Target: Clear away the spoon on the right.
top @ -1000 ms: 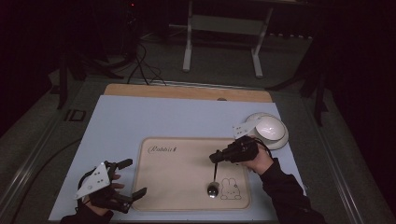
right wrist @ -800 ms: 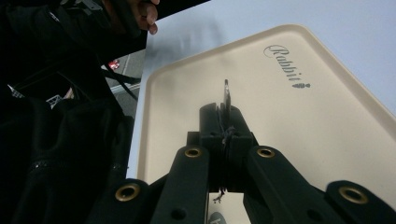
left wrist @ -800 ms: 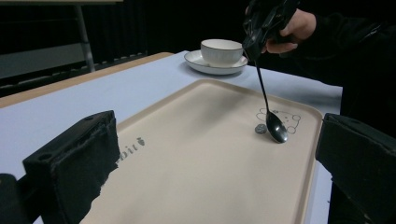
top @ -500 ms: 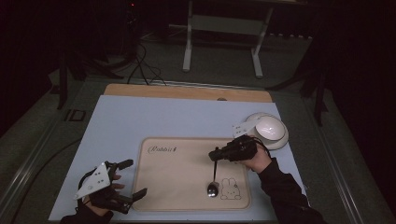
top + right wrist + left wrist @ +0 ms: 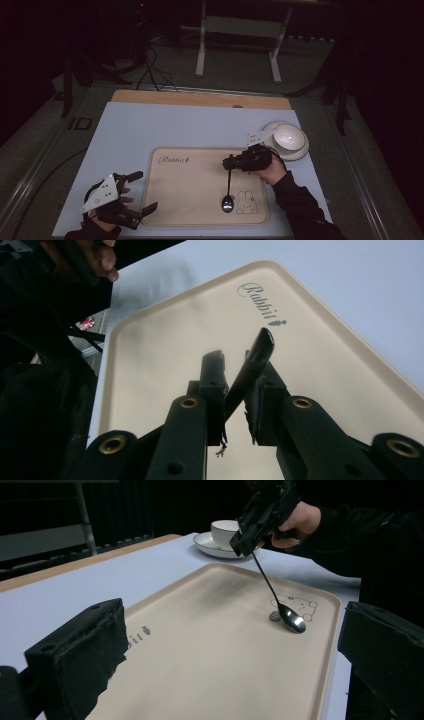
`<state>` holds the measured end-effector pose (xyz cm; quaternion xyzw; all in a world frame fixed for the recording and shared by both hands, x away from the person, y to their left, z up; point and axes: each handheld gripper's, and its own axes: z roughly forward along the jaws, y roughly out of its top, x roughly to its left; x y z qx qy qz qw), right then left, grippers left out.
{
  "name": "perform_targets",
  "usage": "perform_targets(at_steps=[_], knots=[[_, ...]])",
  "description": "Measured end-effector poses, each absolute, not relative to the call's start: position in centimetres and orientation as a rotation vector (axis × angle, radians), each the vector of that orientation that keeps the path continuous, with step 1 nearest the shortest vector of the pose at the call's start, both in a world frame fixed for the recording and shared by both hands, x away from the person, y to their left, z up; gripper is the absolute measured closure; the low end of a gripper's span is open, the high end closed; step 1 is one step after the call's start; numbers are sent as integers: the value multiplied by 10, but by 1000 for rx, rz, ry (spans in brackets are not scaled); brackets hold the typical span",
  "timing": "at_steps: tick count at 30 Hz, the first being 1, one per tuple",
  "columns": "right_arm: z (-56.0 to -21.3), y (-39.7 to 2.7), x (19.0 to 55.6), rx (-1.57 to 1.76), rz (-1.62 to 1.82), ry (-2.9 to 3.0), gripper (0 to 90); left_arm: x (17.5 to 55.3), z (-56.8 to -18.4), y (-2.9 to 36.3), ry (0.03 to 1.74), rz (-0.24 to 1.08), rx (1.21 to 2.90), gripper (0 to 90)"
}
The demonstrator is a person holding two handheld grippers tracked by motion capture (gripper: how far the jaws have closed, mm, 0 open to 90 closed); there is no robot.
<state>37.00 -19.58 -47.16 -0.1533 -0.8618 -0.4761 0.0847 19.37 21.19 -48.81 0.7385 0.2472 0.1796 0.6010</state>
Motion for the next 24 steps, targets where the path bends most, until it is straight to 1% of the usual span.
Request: perform_targets(at_steps=[13, 24], knots=[[-487, -195, 378, -571, -1404, -2591, 736, 194, -488, 211, 572, 414, 1715, 0], [-496, -192, 383, -644, -1368, -2614, 733, 194, -488, 211, 570, 413, 1716, 0]])
